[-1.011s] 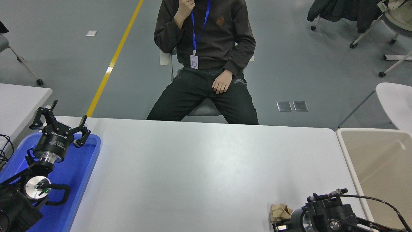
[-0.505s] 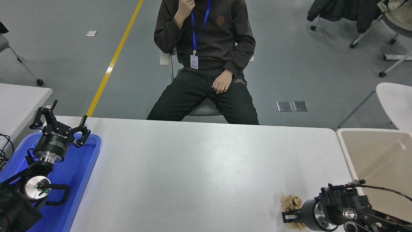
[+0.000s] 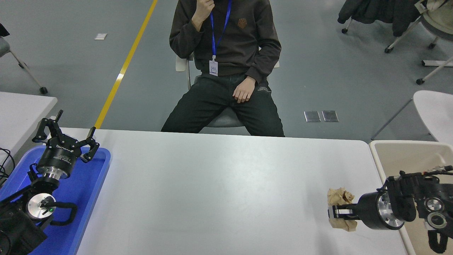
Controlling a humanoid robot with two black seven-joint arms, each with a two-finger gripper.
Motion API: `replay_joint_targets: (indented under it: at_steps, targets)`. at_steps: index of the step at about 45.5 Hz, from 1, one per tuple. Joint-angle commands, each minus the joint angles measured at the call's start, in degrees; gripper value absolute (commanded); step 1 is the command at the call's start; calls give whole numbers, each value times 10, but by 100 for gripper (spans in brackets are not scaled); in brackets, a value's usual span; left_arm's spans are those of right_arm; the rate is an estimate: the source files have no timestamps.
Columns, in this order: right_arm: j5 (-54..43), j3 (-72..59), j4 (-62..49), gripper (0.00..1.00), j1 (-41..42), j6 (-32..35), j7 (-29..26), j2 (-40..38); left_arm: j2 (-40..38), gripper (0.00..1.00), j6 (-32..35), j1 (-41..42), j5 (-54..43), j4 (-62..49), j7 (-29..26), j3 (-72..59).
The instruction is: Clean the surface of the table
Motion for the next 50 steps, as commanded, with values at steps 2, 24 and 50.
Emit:
replay_joint_targets:
  at_steps: [2,24,50]
  targets:
    - [88,24,15,0,54,19,0,-43,0,100,0,0,0,0,0,0]
    - [151,67,-16,0,114,33,0,-110,0,100,0,0,0,0,0,0]
    - [141,76,-291,0,105,15,132,-124,0,100,0,0,0,0,0,0]
